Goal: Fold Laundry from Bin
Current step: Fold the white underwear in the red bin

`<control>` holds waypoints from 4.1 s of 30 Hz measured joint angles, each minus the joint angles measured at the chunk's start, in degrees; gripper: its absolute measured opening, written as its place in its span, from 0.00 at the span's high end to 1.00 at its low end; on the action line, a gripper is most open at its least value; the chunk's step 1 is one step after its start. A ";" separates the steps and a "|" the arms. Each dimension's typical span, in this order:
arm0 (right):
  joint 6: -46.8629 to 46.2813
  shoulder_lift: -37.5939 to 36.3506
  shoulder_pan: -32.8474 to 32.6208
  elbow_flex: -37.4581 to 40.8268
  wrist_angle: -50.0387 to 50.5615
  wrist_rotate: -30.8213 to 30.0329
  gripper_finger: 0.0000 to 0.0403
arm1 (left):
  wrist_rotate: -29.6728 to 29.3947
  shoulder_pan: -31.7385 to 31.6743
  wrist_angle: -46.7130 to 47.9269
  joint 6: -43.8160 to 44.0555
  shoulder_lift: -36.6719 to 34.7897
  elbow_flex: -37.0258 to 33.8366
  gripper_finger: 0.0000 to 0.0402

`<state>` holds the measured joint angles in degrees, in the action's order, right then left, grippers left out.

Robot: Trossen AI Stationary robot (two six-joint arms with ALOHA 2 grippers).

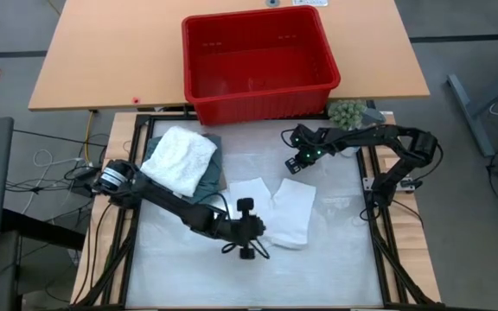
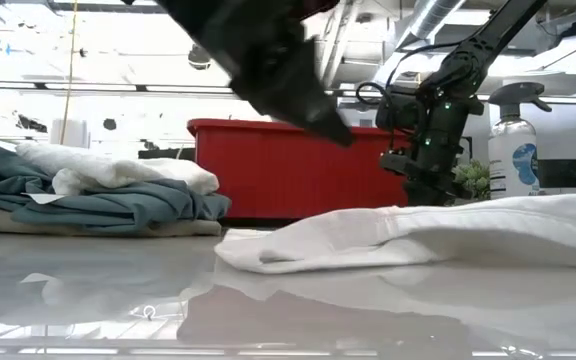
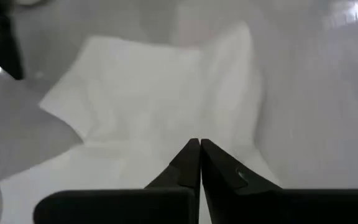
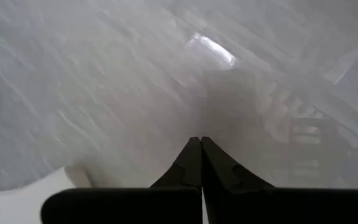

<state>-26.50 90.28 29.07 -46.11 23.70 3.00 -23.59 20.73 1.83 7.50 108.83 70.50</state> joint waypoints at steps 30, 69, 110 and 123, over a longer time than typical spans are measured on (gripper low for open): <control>-6.51 -8.40 -26.39 0.00 2.69 1.80 0.96 | 18.48 -0.79 -11.21 2.38 8.77 0.09 1.00; -3.36 -13.54 -18.09 -3.72 3.51 3.81 0.96 | 23.16 2.47 5.83 -7.50 8.45 0.04 1.00; -2.08 5.75 -19.77 -2.25 0.33 -1.28 0.96 | 31.84 3.78 14.47 -6.83 8.05 0.29 1.00; -3.65 -9.02 -25.88 -1.97 1.21 -2.29 0.94 | 2.15 0.63 10.89 -0.89 -7.88 -0.08 1.00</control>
<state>-30.15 81.26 3.19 -48.07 24.91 0.71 -21.44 21.36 12.72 6.60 100.95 70.41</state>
